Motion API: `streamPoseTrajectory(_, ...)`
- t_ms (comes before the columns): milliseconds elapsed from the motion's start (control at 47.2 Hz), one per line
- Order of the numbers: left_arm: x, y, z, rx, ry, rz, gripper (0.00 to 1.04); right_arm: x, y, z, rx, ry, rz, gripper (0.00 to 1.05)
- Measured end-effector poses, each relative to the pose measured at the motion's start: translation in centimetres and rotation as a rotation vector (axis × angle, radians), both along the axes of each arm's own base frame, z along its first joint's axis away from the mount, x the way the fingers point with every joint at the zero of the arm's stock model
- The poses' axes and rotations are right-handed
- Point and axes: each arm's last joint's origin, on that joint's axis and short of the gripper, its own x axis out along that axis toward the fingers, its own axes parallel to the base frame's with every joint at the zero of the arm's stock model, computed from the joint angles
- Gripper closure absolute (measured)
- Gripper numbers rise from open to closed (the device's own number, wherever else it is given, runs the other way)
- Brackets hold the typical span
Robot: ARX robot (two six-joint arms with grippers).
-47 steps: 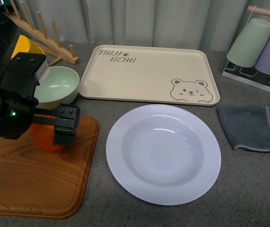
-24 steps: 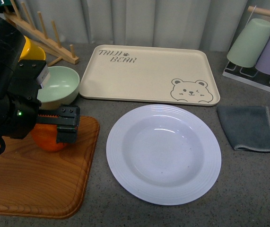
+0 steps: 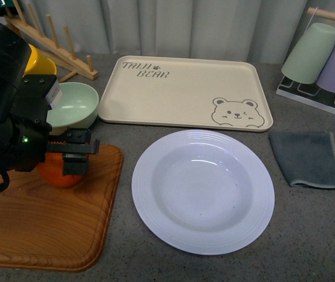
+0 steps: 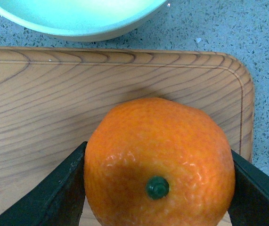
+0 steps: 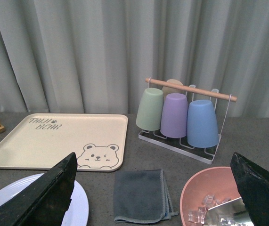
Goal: Place orange and plate with both arms
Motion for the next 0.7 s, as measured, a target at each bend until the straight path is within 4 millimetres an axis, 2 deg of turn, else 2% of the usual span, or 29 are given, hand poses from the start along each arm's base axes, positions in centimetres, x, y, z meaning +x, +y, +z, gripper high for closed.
streamPoseTrajectory(275, 0.0, 0.1, 0.4, -0.009, 0.000, 0.012, 0.34, 0.0, 0.0, 0.0, 0.000, 0.000, 0.000, 0.09)
streamPoseTrajectory(466, 0.1, -1.1, 3.0, -0.034, -0.065, 0.017, 0.34, 0.0, 0.0, 0.0, 0.000, 0.000, 0.000, 0.09)
streamPoseTrajectory(572, 0.4, -3.0, 4.6, -0.074, -0.107, 0.000, 0.34, 0.0, 0.0, 0.0, 0.000, 0.000, 0.000, 0.09)
streamPoseTrajectory(699, 0.0, -7.4, 5.9, -0.144, -0.123, -0.049, 0.34, 0.0, 0.0, 0.0, 0.000, 0.000, 0.000, 0.09)
